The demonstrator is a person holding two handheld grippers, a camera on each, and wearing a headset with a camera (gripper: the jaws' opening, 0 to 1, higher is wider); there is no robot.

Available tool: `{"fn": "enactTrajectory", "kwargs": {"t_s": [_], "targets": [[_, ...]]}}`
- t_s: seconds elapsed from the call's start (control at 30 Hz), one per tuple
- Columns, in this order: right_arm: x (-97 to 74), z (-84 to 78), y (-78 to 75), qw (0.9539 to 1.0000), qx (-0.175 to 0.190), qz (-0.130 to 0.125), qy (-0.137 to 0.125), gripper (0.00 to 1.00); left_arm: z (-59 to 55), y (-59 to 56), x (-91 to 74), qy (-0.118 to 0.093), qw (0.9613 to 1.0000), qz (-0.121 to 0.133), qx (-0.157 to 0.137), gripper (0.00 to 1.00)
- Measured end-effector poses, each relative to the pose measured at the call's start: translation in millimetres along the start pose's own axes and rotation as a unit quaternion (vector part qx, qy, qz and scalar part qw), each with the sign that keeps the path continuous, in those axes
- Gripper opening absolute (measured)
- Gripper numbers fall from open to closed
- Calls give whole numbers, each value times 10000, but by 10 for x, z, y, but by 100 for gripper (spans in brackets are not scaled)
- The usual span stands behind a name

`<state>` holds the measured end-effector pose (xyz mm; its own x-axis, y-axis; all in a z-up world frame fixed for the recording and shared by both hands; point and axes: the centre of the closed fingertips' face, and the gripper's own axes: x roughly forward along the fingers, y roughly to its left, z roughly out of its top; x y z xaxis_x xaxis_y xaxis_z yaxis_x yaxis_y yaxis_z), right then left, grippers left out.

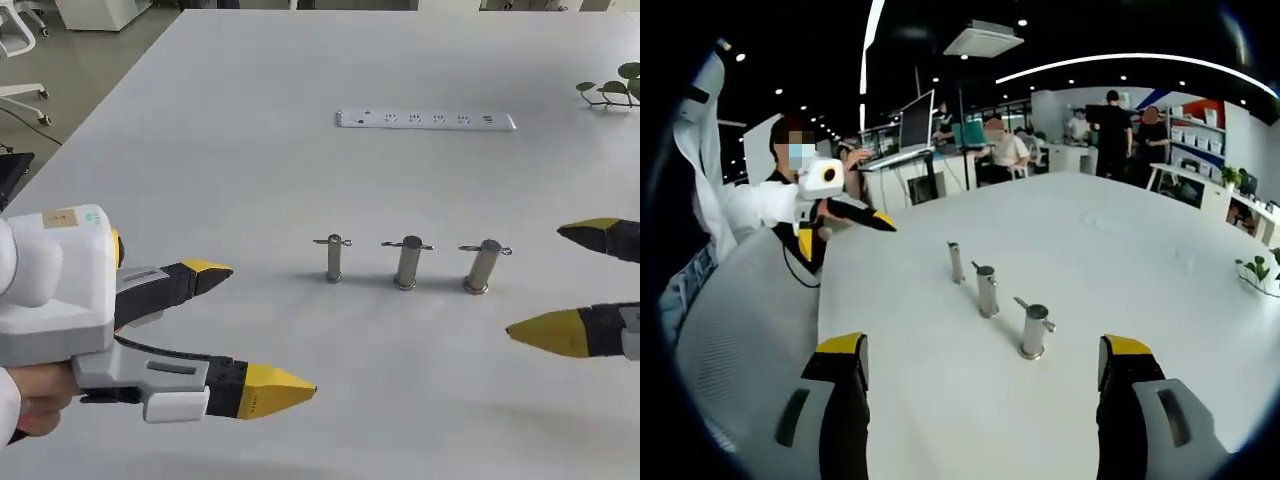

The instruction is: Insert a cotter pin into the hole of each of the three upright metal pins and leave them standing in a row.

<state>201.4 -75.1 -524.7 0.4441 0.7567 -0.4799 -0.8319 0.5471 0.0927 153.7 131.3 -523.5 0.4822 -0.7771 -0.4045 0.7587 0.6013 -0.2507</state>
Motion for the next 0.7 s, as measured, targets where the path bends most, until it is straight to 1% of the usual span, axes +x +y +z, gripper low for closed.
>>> {"fn": "enactTrajectory", "kwargs": {"t_s": [0.07,0.13,0.27,0.4,0.47,0.57,0.7], "targets": [[-54,-37,8,9993,325,-111,-116,94,3,3,-5,-17,10000,16,-20,99],[-101,-59,21,9985,474,-198,-174,95,12,-18,-29,-66,9999,-19,-76,99],[-228,-120,86,9971,614,-375,-231,96,2,-39,-102,-51,10000,1,-71,99],[-297,-278,121,9960,757,-474,33,98,-20,-64,-171,-47,9999,80,-104,99],[-314,-280,132,9955,794,-523,37,98,-36,-78,-204,-54,9998,124,-152,99],[-332,-247,186,9946,877,-549,-11,98,-57,-93,-243,-82,9995,173,-234,99],[-313,-254,257,9939,949,-562,67,98,-111,-120,-307,-43,9990,282,-339,99]]}}
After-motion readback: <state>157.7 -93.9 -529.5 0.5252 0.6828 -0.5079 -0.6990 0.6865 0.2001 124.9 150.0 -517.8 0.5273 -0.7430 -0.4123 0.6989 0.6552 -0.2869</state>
